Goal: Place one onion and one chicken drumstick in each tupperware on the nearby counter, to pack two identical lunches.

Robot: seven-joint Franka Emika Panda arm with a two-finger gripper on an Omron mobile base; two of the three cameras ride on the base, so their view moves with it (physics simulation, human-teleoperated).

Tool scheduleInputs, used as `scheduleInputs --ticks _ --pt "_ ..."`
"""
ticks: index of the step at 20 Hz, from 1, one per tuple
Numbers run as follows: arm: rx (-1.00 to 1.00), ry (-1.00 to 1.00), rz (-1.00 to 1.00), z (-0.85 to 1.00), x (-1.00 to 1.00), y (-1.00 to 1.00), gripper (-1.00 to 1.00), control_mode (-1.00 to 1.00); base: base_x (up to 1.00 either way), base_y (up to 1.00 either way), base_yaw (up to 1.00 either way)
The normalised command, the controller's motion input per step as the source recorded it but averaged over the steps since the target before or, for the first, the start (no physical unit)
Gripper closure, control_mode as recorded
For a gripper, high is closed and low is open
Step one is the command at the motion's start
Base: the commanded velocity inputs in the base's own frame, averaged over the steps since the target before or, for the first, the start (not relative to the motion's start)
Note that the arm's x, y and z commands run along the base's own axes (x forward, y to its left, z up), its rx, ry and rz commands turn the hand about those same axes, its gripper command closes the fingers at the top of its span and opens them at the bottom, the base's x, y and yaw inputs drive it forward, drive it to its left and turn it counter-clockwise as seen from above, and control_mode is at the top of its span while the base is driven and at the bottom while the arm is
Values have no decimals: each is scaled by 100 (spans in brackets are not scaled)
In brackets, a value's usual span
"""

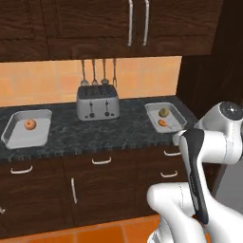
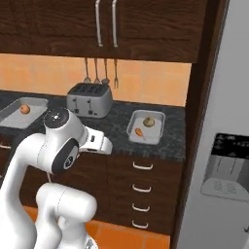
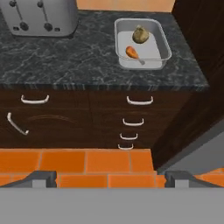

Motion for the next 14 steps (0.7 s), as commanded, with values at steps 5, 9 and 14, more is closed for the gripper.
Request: scheduleInputs --ticks 5,9,14 --pt "0 0 0 0 0 0 -100 100 -29 -99 -10" --pt "0 0 0 0 0 0 -100 100 -16 -100 -7" --pt "0 0 0 0 0 0 -100 100 -1 -99 -2"
